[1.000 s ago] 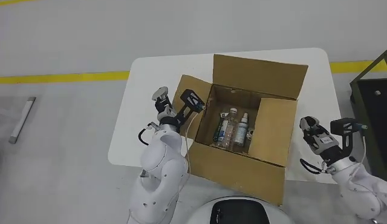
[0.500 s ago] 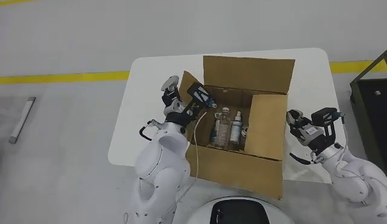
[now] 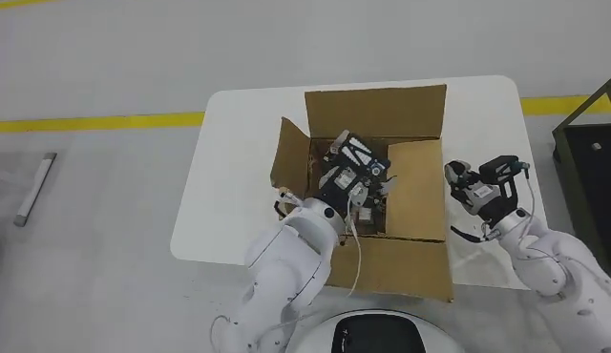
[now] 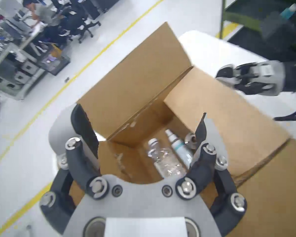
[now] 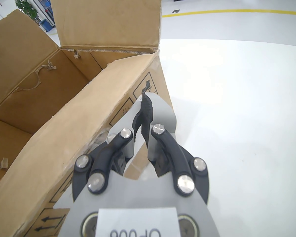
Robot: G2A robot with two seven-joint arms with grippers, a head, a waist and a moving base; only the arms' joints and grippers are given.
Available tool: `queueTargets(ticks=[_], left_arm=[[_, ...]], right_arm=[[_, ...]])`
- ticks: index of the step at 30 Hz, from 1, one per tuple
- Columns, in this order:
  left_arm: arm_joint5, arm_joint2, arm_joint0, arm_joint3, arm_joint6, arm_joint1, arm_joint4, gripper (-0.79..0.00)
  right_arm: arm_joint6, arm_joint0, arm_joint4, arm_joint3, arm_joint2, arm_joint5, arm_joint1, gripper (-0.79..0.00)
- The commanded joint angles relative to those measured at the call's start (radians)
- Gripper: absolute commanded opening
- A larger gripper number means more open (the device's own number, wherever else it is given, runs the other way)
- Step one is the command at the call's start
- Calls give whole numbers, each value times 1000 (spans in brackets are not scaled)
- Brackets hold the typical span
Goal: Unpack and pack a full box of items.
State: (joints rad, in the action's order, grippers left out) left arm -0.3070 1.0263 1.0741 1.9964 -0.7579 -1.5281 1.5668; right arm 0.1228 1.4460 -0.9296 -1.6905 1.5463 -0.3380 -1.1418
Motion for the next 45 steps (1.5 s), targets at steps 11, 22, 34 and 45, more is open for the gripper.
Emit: queueTargets(ticks=[11,22,34,45], left_arm=[[59,-11,-16,-112,-26,-18,-346,0],[183,57,39,-177,7,-23,-638,0],[343,71,27,-331,-68,-24,-827,0],[344,28,-8,-411,-72,-31,-973,0]], right_arm=[[-46,263,87,-171,160,26,6,-785],[-65,399,45,-283,235,16,6,-785],[-63,406,32,-271,217,2,2,-785],[-45,399,26,-268,177,-13,-1,-785]])
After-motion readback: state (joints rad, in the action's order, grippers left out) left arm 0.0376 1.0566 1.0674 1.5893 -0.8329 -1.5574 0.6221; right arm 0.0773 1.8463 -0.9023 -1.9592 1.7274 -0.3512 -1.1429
